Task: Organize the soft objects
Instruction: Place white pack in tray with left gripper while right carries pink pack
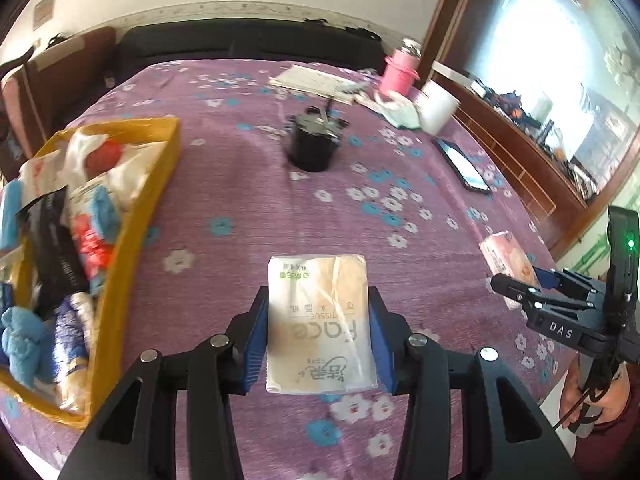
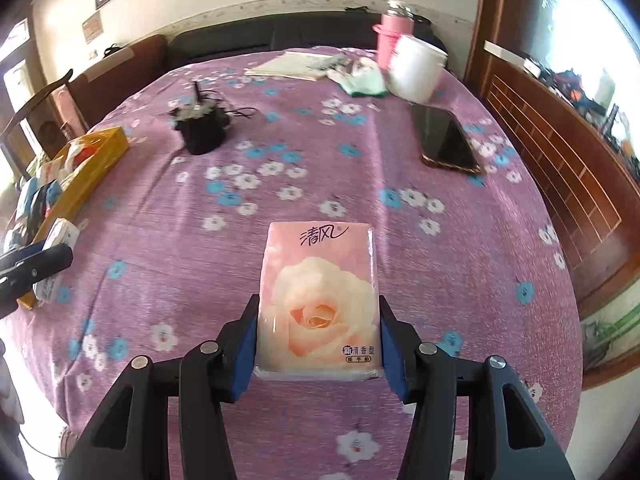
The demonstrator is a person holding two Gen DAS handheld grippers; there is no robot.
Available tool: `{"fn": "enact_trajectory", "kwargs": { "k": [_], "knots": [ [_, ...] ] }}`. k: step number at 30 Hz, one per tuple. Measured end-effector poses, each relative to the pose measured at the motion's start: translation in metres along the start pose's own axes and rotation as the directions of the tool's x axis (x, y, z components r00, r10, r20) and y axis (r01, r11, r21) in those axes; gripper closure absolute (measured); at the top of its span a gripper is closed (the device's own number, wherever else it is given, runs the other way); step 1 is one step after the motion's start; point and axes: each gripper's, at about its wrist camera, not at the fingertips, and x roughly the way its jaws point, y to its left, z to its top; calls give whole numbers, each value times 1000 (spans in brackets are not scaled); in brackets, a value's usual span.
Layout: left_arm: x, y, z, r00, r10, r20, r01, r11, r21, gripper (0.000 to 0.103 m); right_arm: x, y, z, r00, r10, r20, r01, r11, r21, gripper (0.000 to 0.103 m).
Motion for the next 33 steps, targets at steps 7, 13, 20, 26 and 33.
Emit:
{"fn": "enact_trajectory", "kwargs": {
  "k": [7, 13, 20, 26, 33],
  "knots": [
    [-19, 37, -1, 999, 21, 38, -19, 998, -62, 59, -2, 47, 13, 1000, 31, 8, -30, 997, -74, 46],
    [-32, 71, -3, 998, 42, 56, -36, 993, -112, 59, -3, 100, 26, 998, 64, 12, -62, 986, -156, 46],
    [-48, 107, -5, 995, 73, 74, -61, 986, -155, 59, -1, 163, 36, 993, 115, 11, -109, 963, -247, 46],
    [-61, 135, -7, 991, 96, 94, -77, 980, -186, 59, 1, 209, 42, 988, 154, 3, -145, 941, -306, 46],
    [-80, 180, -3, 980, 153, 128, -118, 962, -245, 59, 5, 248, 54, 977, 211, -6, -201, 922, -329, 46]
  ]
}}
